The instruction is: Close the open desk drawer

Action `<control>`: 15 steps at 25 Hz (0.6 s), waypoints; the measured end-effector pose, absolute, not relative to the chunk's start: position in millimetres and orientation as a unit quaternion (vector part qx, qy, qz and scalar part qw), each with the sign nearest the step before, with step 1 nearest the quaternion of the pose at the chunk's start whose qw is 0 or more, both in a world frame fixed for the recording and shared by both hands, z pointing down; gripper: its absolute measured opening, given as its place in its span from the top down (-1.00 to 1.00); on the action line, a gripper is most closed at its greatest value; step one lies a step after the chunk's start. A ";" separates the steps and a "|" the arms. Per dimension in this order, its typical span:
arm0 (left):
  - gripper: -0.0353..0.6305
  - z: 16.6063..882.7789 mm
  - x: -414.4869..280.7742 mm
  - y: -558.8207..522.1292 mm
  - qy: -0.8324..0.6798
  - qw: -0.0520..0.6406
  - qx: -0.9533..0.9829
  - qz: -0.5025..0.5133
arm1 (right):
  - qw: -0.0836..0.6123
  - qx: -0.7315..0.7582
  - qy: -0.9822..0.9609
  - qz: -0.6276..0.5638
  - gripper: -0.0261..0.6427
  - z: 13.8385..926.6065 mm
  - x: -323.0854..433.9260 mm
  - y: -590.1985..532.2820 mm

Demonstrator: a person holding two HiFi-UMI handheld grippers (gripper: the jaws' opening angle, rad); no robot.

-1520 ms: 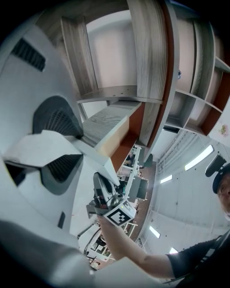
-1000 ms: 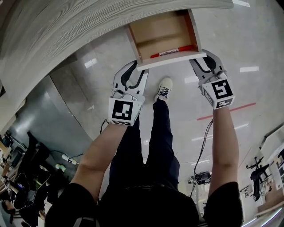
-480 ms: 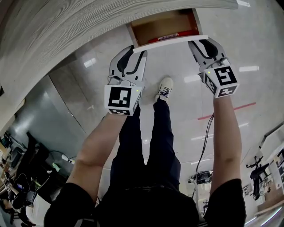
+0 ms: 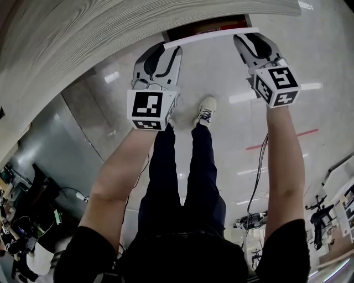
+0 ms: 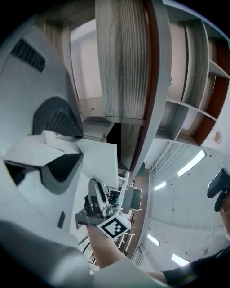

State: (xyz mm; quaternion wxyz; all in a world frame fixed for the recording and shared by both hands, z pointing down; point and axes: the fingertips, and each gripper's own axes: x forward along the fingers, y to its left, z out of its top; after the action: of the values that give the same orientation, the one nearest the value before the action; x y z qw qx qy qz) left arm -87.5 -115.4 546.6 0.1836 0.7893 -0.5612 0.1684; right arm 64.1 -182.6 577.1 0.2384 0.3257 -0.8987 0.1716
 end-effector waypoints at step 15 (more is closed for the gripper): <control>0.51 542.4 -106.6 -164.4 -0.616 0.213 0.746 0.135 | 0.224 0.369 -0.880 0.199 0.51 573.7 44.7 -234.6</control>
State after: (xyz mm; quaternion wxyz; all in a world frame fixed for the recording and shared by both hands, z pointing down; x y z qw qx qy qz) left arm -106.6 -164.4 542.4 0.2131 0.7460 -0.6163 0.1351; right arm 44.7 -234.6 573.7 0.2239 0.3694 -0.8797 0.1987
